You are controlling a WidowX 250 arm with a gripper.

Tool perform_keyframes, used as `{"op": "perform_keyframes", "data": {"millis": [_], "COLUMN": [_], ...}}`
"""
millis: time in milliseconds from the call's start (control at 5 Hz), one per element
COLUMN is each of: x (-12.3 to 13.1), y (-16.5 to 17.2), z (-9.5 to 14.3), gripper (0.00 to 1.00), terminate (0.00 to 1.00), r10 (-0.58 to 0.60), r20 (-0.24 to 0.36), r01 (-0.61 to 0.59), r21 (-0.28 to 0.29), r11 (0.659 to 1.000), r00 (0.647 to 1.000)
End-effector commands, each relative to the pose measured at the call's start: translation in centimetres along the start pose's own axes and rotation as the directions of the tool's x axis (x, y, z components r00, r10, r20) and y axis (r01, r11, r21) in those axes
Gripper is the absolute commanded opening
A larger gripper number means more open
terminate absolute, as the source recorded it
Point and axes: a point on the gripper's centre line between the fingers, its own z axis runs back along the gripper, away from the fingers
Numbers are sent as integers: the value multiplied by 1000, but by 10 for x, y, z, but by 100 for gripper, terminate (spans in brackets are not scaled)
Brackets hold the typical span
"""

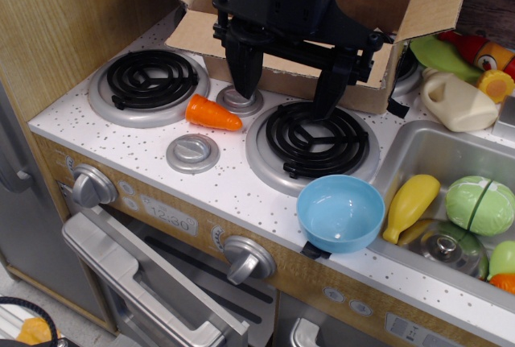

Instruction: Pick up bowl and put in small4fbox

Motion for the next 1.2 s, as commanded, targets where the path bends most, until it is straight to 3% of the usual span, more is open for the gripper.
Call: {"op": "perform_keyframes", "data": {"millis": [0, 200, 600, 800, 1000], "x": [0, 9, 1, 2, 6], "y": [0, -4, -15, -21, -23], "z": [0, -6, -42, -62, -82], "gripper": [100, 100, 100, 100, 100], "terminate": [0, 0, 0, 0, 0], "r10": [0, -12, 25, 55, 69], "r20": [0, -27, 30, 48, 26], "r01": [0, 13, -25, -53, -66], "r21": [0, 24, 1, -38, -120], "r11": [1000, 1000, 1000, 998, 991], "r00": [1000, 1000, 999, 997, 997]}}
